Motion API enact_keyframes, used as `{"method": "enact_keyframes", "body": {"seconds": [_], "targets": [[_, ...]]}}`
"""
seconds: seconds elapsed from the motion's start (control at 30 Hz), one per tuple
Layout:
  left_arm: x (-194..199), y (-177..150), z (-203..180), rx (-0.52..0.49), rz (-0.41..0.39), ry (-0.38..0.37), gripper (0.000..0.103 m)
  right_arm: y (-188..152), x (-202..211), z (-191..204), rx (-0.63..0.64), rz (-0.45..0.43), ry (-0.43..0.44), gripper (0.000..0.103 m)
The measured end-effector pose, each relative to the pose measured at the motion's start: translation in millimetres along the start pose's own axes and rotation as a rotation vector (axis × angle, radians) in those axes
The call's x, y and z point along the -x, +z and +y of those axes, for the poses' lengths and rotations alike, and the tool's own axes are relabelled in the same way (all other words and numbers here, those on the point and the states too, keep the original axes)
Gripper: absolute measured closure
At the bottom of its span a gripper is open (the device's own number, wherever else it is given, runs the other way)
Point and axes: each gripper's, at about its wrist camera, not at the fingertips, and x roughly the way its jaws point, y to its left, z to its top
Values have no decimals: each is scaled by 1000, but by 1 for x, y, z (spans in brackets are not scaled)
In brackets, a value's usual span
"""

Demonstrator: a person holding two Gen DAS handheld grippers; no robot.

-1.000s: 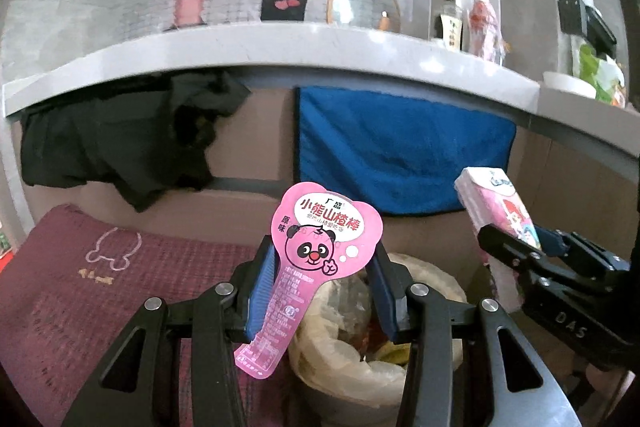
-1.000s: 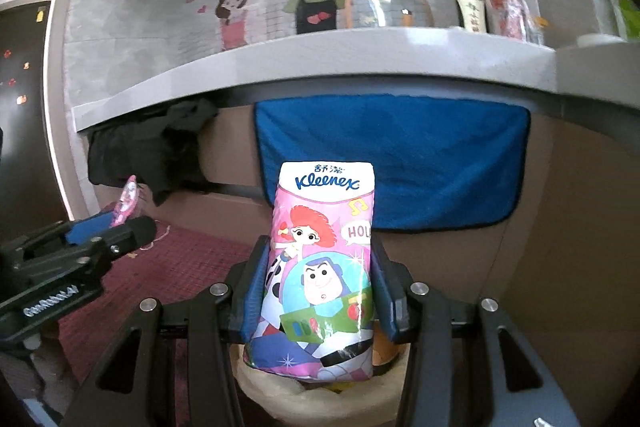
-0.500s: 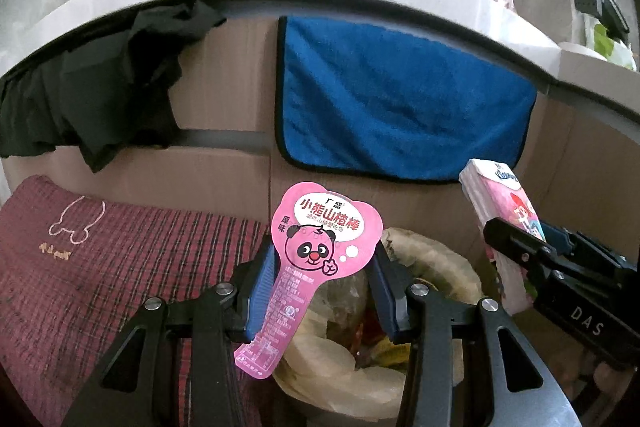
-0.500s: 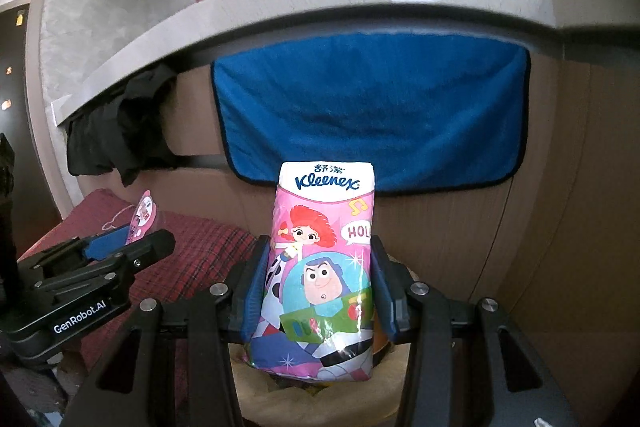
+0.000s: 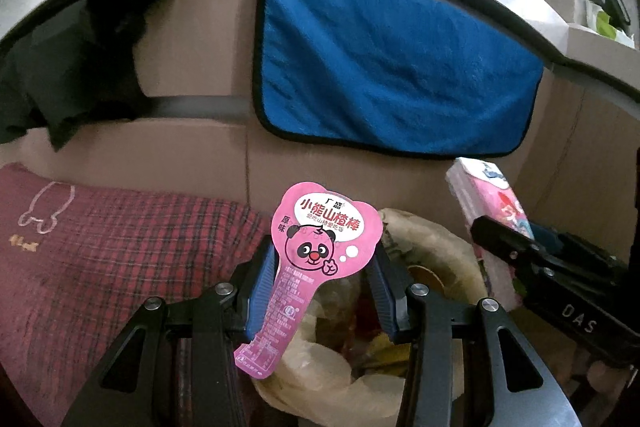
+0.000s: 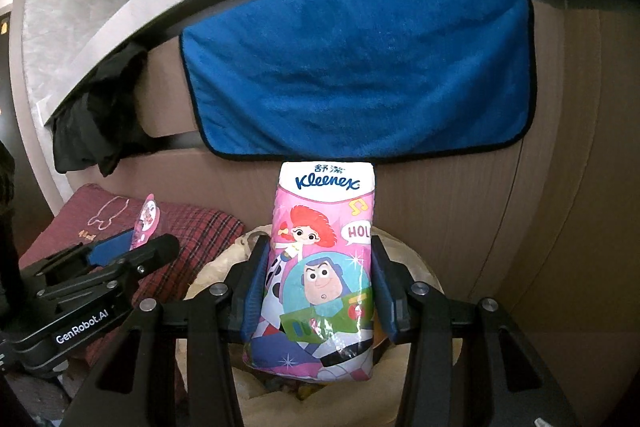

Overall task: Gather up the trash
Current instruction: 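Open both grippers over the bin dropping the wrapper and tissue pack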

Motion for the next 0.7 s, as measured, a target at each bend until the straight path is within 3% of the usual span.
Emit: {"method": "enact_keyframes", "body": {"seconds": [0.1, 0.23, 0.33, 0.7], "targets": [[-12, 3, 9, 39, 37, -93, 57, 0, -10, -3, -15, 21, -3, 53], [-21, 5, 16, 49, 85, -80, 44, 1, -16, -5, -37, 31, -7, 44], [-15, 5, 22, 68, 91, -85, 44, 0, -9, -2, -32, 29, -23, 44], [71, 12, 35, 99, 3, -38, 44, -8, 62, 26, -2, -12, -63, 44]]}}
